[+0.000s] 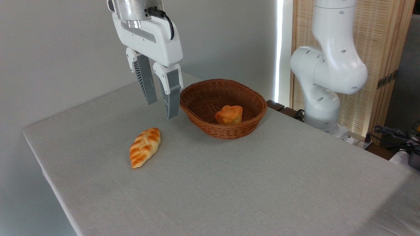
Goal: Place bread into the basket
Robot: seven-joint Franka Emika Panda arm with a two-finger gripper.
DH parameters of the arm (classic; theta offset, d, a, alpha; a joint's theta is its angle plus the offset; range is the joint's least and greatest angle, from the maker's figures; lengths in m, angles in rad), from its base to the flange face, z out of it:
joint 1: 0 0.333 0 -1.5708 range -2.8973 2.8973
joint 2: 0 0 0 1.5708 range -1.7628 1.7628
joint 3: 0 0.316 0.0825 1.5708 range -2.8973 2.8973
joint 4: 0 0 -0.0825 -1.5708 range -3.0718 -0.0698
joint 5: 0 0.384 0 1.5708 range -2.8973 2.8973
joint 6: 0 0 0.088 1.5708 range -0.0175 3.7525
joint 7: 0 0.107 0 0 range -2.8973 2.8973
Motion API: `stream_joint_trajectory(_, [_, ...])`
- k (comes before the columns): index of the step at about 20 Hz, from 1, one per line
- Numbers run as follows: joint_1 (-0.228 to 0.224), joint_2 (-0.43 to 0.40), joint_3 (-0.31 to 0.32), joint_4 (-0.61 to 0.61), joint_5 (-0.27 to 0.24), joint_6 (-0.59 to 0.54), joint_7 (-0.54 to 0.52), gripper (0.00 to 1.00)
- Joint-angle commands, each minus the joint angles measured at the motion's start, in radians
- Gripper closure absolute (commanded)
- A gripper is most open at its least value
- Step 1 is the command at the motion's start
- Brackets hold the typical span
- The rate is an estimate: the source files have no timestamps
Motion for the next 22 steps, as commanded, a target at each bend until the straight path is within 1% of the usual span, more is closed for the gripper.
stream_joint_trajectory(1, [0.003, 0.000, -0.001, 0.005, -0.002, -0.007, -0.002, 0.00])
stream_joint_trajectory(2, [0.003, 0.000, -0.003, 0.001, -0.002, -0.006, -0.007, 0.00])
stream_joint_trajectory(4, [-0.003, 0.000, -0.006, -0.004, -0.002, -0.001, -0.051, 0.00])
stream_joint_trajectory(9, [-0.007, 0.004, -0.049, -0.044, -0.003, 0.037, -0.152, 0.00])
stream_joint_trajectory(11, [-0.010, 0.011, -0.067, -0.074, -0.013, 0.088, -0.249, 0.00])
stream_joint_trajectory(14, [-0.013, 0.043, -0.119, -0.131, -0.020, 0.213, -0.413, 0.00])
stream_joint_trajectory(15, [-0.023, 0.060, -0.137, -0.146, -0.020, 0.244, -0.462, 0.00])
stream_joint_trajectory(18, [-0.058, 0.116, -0.161, -0.173, -0.026, 0.330, -0.602, 0.00])
stream_joint_trajectory(19, [-0.058, 0.130, -0.177, -0.180, -0.033, 0.353, -0.655, 0.00])
stream_joint_trajectory(20, [-0.058, 0.136, -0.193, -0.191, -0.037, 0.373, -0.698, 0.00])
stream_joint_trajectory(22, [-0.058, 0.136, -0.196, -0.223, -0.039, 0.390, -0.731, 0.00])
